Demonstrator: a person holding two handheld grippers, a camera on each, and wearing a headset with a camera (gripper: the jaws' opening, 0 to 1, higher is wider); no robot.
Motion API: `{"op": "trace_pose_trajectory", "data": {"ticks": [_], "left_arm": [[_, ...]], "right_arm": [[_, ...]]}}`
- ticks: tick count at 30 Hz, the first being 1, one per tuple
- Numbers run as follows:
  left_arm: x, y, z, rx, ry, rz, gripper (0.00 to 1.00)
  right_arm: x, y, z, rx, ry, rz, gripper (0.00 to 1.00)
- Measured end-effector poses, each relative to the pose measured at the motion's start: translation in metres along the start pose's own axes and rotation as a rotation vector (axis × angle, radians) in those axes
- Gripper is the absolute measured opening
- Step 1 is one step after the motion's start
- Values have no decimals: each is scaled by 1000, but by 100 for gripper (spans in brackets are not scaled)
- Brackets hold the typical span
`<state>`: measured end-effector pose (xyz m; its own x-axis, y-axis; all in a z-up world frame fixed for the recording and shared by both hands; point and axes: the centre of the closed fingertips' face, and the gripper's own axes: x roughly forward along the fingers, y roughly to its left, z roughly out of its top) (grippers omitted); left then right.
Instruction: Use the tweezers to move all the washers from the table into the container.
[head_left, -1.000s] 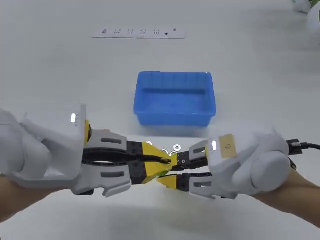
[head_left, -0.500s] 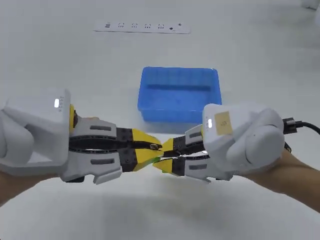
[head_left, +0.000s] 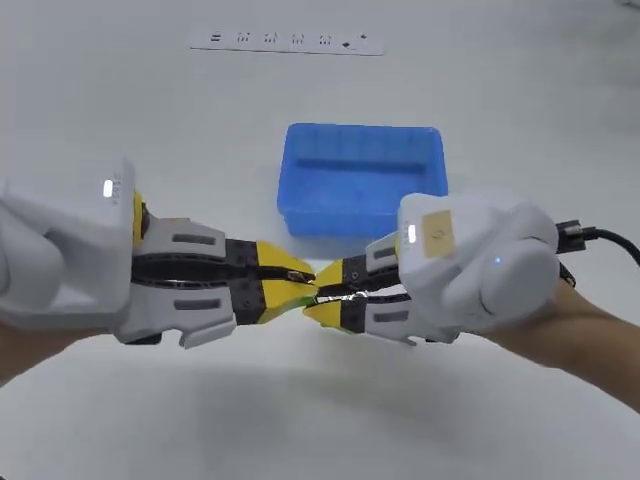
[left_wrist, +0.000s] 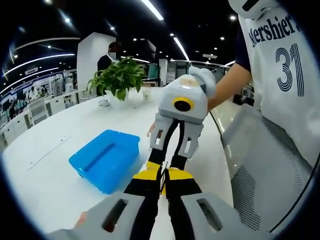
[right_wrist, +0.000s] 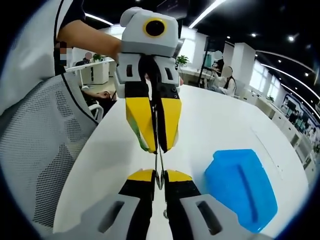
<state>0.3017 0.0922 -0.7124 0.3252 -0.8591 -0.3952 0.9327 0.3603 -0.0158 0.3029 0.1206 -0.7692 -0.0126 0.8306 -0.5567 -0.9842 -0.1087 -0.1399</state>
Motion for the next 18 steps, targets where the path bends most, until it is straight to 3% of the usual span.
{"op": "trace_pose_trajectory", "data": {"ticks": [7, 18], "left_arm": [[-1, 12, -1, 7, 7, 21, 7], [-1, 15, -5, 0, 12, 32, 7]], "right_arm": [[5, -9, 2, 4, -2, -9, 9], [9, -11, -1, 25, -1, -3, 11]]}}
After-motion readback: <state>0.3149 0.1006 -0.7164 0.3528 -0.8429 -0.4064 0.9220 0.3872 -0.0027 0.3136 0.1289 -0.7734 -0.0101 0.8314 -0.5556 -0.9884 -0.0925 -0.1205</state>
